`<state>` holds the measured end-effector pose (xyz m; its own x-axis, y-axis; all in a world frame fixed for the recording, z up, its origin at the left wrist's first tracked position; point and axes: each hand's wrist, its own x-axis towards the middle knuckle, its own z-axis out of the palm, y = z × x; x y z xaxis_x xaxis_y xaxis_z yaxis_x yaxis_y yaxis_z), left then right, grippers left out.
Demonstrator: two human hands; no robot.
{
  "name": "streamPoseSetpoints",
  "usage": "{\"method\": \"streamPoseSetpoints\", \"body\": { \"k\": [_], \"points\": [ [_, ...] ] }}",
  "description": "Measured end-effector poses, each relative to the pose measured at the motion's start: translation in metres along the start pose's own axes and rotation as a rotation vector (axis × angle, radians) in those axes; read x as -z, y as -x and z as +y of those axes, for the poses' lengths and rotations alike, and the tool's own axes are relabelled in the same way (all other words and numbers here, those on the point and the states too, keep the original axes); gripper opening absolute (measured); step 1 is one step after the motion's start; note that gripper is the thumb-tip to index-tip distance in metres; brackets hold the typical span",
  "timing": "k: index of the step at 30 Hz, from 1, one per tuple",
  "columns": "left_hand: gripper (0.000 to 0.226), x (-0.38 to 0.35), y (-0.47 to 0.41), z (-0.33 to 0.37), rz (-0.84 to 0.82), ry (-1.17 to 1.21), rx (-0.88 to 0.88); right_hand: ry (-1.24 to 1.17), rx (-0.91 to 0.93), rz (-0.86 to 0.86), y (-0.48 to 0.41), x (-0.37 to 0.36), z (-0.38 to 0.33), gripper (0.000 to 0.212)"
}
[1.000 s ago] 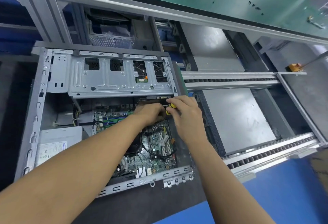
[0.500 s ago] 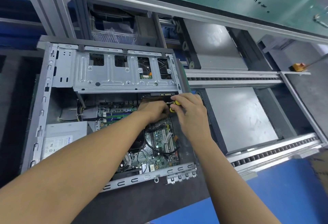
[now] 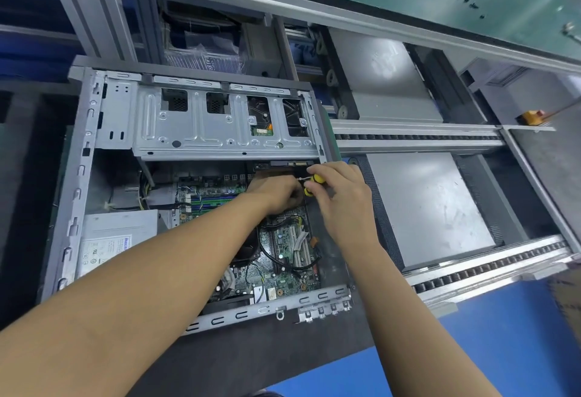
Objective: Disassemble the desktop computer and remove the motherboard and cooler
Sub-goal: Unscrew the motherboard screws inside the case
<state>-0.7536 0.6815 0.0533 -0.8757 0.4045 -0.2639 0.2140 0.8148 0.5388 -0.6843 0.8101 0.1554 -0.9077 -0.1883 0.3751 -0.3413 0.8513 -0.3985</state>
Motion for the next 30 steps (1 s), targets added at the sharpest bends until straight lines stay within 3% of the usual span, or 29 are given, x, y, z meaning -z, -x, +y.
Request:
{"method": "streamPoseSetpoints", "body": {
  "k": [16, 30],
  "points": [
    [0.021, -0.0016, -0.0026, -0.0030, -0.028, 0.037, 0.021, 0.017, -0.085, -0.003, 0.0019, 0.0032, -0.0005, 0.025],
    [0.029, 0.0005, -0.0009, 0.0023, 0.015, -0.037, -0.001, 0.047, -0.096, 0.020, 0.0021, -0.0020, -0.0053, 0.027]
  ]
}}
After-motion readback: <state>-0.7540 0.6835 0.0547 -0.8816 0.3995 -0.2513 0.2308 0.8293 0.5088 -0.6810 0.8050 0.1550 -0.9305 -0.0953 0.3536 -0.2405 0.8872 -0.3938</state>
